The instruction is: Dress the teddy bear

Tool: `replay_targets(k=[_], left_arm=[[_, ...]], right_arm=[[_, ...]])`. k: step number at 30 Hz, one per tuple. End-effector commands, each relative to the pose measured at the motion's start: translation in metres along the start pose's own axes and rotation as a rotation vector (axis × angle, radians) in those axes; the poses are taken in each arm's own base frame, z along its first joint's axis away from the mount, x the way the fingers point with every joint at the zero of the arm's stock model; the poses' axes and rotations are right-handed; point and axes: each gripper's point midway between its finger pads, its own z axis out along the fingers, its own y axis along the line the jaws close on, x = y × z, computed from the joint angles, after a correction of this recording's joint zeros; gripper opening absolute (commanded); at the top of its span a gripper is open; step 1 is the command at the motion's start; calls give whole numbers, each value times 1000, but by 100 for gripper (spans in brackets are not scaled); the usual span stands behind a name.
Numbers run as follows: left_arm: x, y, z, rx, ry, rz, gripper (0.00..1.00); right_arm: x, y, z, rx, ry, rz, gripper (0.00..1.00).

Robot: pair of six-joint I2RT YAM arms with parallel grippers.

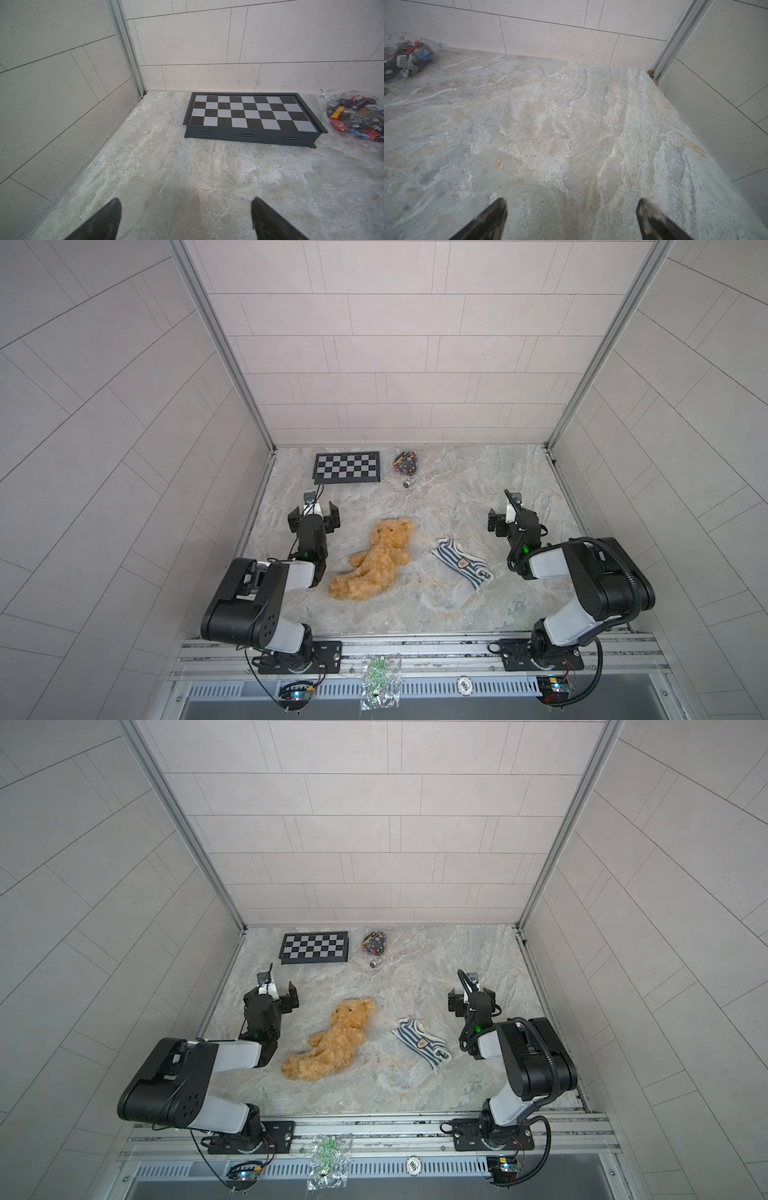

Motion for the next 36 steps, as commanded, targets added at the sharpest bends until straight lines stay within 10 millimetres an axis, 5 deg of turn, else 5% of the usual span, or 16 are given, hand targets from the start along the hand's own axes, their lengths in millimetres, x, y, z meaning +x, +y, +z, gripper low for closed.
replay_targets(k=[1, 36], left_arm=[[-4, 2, 2, -4, -7, -2, 100], [-4, 1, 2, -3, -7, -3, 100]], right_arm=[[-6, 1, 1, -6, -12, -12, 100], [-5, -4, 1, 23, -7, -5, 100]])
